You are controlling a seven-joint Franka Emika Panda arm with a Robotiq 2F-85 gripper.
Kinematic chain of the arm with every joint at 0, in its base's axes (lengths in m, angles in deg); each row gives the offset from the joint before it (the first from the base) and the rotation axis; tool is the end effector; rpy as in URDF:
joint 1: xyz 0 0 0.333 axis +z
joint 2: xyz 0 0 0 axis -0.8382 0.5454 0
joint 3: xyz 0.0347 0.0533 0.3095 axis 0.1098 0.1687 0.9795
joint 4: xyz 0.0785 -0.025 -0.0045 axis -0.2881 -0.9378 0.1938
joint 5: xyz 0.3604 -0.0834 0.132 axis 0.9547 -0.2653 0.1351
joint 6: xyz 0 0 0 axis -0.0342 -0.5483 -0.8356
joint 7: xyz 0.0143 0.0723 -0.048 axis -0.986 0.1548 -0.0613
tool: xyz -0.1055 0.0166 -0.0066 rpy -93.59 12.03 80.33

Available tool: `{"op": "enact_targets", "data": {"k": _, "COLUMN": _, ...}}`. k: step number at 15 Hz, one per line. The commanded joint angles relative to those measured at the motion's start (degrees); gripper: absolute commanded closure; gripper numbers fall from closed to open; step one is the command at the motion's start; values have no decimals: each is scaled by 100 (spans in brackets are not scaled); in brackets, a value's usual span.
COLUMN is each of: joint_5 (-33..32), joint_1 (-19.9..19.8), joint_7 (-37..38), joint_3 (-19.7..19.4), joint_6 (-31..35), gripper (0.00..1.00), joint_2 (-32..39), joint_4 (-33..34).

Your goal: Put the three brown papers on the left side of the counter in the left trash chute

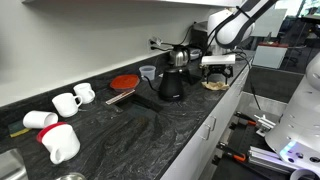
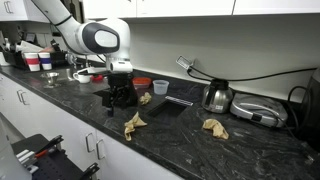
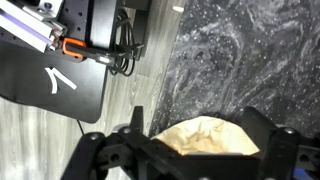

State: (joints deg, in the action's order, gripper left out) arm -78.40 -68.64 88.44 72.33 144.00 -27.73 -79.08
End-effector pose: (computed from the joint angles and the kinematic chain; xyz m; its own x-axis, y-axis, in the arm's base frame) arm 0.3598 -0.0886 0.2931 0.2843 -0.9576 0.0462 -0.9519 -0.2762 0.1325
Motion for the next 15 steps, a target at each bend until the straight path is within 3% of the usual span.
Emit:
{"op": "enact_targets", "data": {"k": 1, "joint_5": 161, "joint_1": -212, "joint_7": 794, "joint_3": 15, "joint_6": 292, "gripper": 0, "joint_2": 437, "joint_4": 273}}
{"op": "enact_targets", "data": {"k": 8, "joint_5": 268, "joint_1": -88, "joint_7": 1784, "joint_3": -296, "joint_6": 706, "gripper": 0, "joint_2": 1674, "joint_4": 1245}}
{"op": "enact_targets", "data": {"k": 15, "joint_5": 764, "joint_1": 99, "joint_7": 1712, "joint_3": -633, "joint_6": 615, "gripper": 0, "joint_2": 2468, "joint_4": 1830}}
